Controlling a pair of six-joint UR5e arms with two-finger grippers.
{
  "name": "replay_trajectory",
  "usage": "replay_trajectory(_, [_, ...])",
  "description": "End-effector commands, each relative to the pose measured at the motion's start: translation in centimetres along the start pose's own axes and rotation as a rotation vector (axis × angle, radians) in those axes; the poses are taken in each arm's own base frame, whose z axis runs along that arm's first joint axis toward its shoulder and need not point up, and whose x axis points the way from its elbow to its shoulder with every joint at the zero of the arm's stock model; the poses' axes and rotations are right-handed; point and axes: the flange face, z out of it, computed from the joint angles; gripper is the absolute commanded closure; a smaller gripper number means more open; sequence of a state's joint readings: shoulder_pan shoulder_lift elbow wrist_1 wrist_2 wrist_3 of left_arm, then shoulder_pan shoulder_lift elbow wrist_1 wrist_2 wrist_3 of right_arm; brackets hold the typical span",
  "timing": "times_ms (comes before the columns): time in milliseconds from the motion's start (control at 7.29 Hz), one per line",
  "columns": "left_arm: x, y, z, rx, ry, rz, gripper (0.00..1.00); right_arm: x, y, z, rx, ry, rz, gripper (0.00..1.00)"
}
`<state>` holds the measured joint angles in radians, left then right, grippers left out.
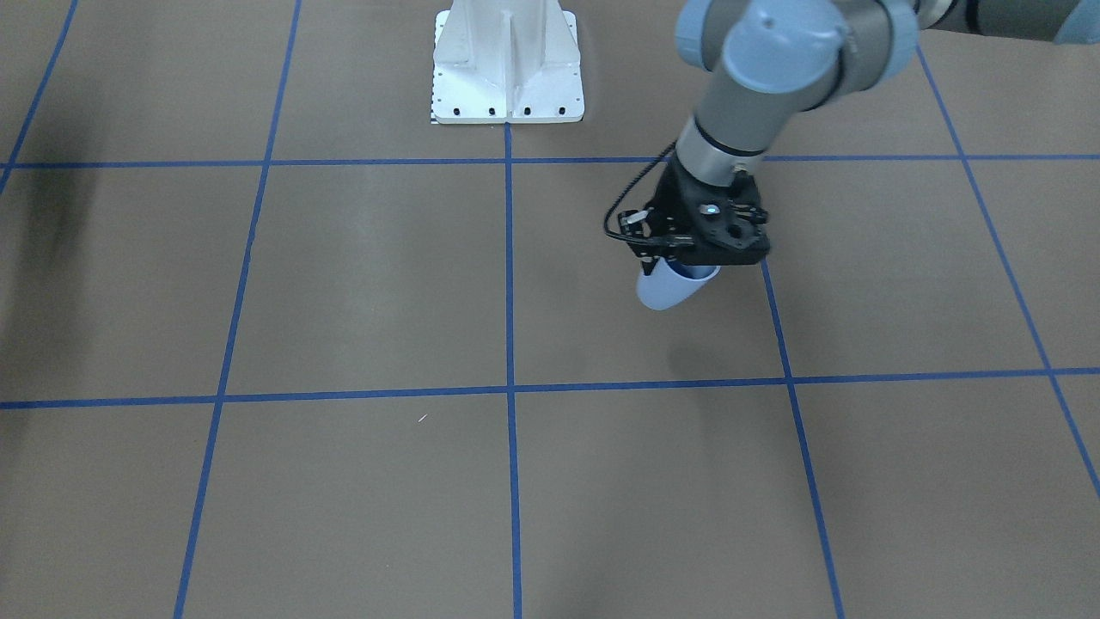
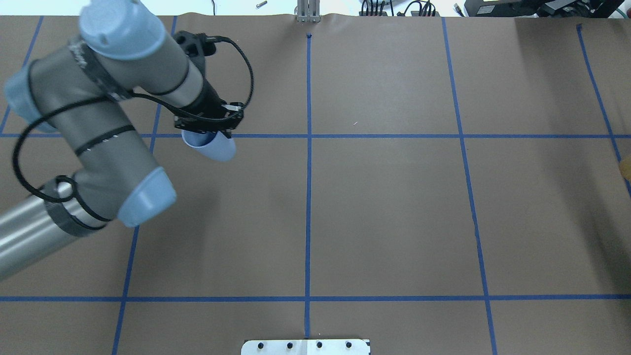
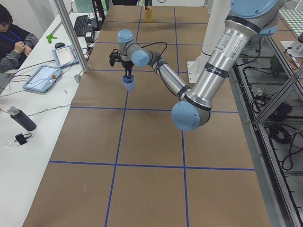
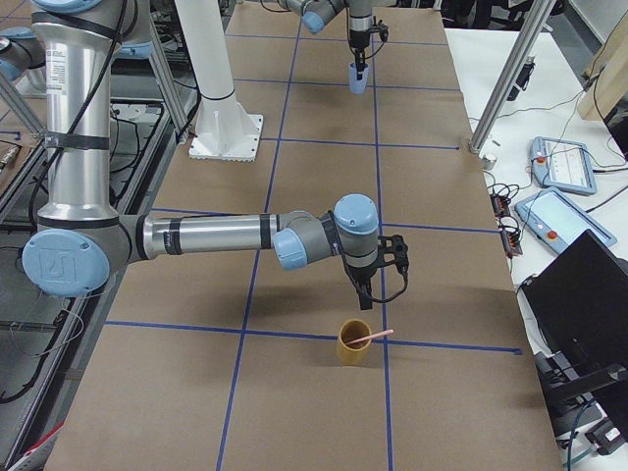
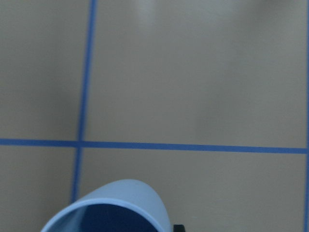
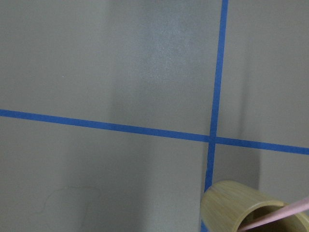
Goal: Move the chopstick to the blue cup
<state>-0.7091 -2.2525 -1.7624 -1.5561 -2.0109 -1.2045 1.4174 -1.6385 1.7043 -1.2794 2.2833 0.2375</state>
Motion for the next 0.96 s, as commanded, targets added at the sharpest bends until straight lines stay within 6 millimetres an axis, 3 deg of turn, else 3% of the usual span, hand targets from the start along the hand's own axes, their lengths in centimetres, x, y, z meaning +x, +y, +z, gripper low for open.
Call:
replay_trajectory(0, [11.2,4.9,5.7,0.069,-0.05,-0.015,1.0,0.0,0.1,0.0,-0.001,-0.001,0.001,0.0])
replay_trajectory(137, [14.5,6.4,7.6,0.097,-0.076,-0.029,1.0,0.0,0.1,0.0,-0.001,-0.001,0.003,0.0])
replay_trajectory(275, [16.4,7.2,8.7,0.087,-0.097,-0.039,1.0,-0.1,0.0,-0.1,0.001,-0.001,0.001,0.0])
replay_trajectory(824, [16.9,9.5,10.2,0.053,-0.132,-0.024,1.0,0.0,0.1,0.1,-0.001,-0.003,0.025,0.0])
